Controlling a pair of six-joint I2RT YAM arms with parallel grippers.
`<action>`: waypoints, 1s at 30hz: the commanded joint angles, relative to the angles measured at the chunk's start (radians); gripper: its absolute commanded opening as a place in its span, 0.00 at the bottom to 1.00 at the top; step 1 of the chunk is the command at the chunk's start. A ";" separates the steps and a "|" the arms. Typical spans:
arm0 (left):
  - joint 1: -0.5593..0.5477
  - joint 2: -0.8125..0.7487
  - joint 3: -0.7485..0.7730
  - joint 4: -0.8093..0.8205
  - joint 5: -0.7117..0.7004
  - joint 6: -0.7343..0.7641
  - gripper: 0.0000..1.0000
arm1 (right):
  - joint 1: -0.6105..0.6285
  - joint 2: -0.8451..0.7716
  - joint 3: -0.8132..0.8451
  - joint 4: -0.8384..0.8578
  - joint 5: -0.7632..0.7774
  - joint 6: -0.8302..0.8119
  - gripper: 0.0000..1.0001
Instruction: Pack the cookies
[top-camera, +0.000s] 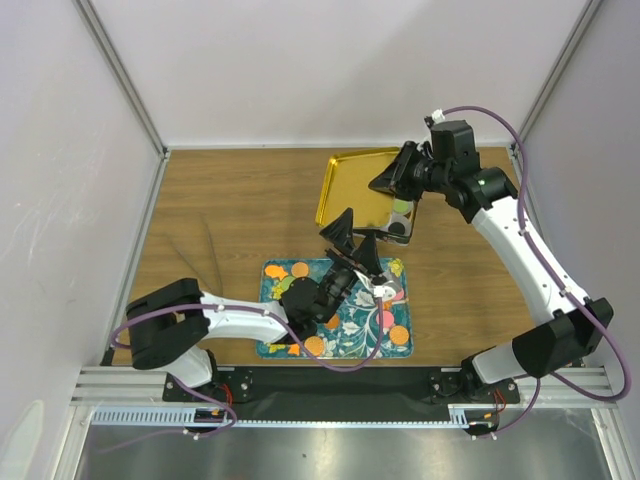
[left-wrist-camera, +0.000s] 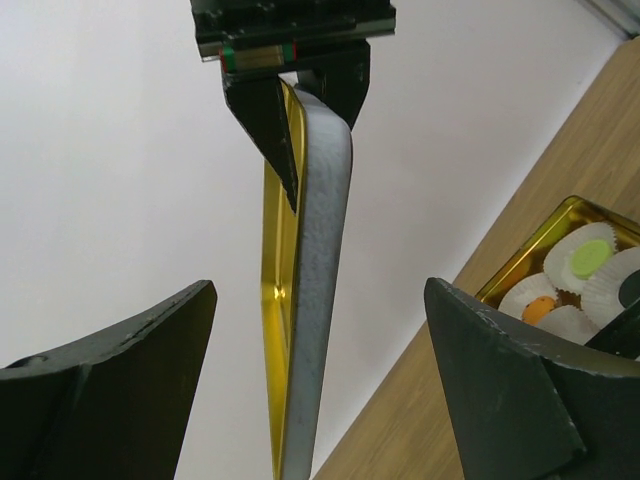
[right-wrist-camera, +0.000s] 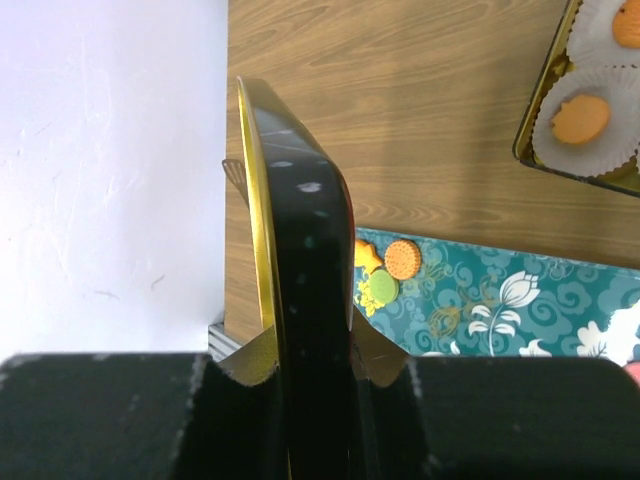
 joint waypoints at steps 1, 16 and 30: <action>0.013 0.026 0.051 0.088 -0.012 0.045 0.90 | 0.005 -0.054 -0.019 0.044 -0.007 0.021 0.00; 0.040 0.043 0.091 0.140 -0.005 0.076 0.61 | 0.005 -0.096 -0.101 0.071 -0.028 0.033 0.00; 0.054 0.057 0.134 0.173 0.006 0.082 0.39 | 0.015 -0.123 -0.147 0.093 -0.044 0.048 0.00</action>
